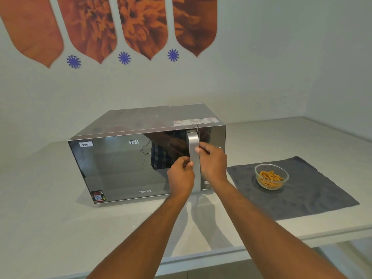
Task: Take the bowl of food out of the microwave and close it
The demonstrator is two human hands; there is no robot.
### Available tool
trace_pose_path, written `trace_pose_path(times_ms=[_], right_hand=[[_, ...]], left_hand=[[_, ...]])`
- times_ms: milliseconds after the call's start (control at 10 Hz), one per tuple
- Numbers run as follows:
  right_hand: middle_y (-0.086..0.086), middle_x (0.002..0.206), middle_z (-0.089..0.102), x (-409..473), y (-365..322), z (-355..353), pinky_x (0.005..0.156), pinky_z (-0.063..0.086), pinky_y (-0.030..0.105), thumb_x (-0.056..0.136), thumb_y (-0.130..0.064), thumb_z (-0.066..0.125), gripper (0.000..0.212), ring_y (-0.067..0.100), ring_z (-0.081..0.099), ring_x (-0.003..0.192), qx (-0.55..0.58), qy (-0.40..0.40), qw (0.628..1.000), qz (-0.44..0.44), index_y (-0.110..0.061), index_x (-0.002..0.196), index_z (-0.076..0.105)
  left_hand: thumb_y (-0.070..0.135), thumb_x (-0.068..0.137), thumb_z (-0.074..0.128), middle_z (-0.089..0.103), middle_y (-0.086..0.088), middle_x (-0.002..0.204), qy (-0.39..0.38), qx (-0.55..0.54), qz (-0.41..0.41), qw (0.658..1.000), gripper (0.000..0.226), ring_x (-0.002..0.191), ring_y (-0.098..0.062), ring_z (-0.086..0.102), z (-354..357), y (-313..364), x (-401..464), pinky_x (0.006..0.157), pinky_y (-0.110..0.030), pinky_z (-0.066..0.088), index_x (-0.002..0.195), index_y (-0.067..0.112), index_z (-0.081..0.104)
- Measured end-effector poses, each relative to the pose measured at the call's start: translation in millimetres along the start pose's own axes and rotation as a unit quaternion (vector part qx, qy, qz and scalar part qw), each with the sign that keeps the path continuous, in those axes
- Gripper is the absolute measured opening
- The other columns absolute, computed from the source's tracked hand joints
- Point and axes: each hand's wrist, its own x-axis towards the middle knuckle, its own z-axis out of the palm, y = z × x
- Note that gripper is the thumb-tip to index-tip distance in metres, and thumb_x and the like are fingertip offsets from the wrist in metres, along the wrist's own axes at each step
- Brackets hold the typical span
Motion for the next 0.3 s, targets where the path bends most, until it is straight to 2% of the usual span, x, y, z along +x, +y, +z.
trace_pose_path(times_ms=[100, 200, 300], right_hand=[[0.002, 0.125, 0.07, -7, 1, 0, 0.093, 0.044, 0.024, 0.097, -0.024, 0.062, 0.03, 0.021, 0.065, 0.113, -0.016, -0.012, 1.0, 0.011, -0.019, 0.126, 0.068], [0.003, 0.131, 0.067, -26, 12, 0, 0.101, 0.047, 0.034, 0.097, -0.026, 0.062, 0.034, 0.023, 0.064, 0.117, -0.032, -0.03, 0.998, 0.033, -0.017, 0.13, 0.064], [0.003, 0.12, 0.071, -52, 21, 0, 0.099, 0.05, 0.033, 0.097, -0.026, 0.061, 0.031, 0.02, 0.066, 0.107, -0.046, -0.043, 0.996, 0.06, -0.013, 0.125, 0.067]], left_hand=[[0.02, 0.097, 0.059, 0.073, -0.005, 0.113, -0.022, 0.002, 0.004, 1.0, 0.026, 0.095, -0.013, 0.062, -7, -2, -8, 0.098, -0.032, 0.052, 0.12, 0.013, 0.068], [0.022, 0.098, 0.056, 0.073, -0.005, 0.113, -0.052, 0.015, 0.018, 0.998, 0.028, 0.099, -0.019, 0.067, -21, -15, -21, 0.097, -0.035, 0.056, 0.122, 0.012, 0.068], [0.022, 0.1, 0.053, 0.072, -0.006, 0.116, -0.087, 0.058, 0.025, 0.994, 0.028, 0.102, -0.019, 0.066, -39, -32, -42, 0.089, -0.026, 0.052, 0.123, 0.011, 0.066]])
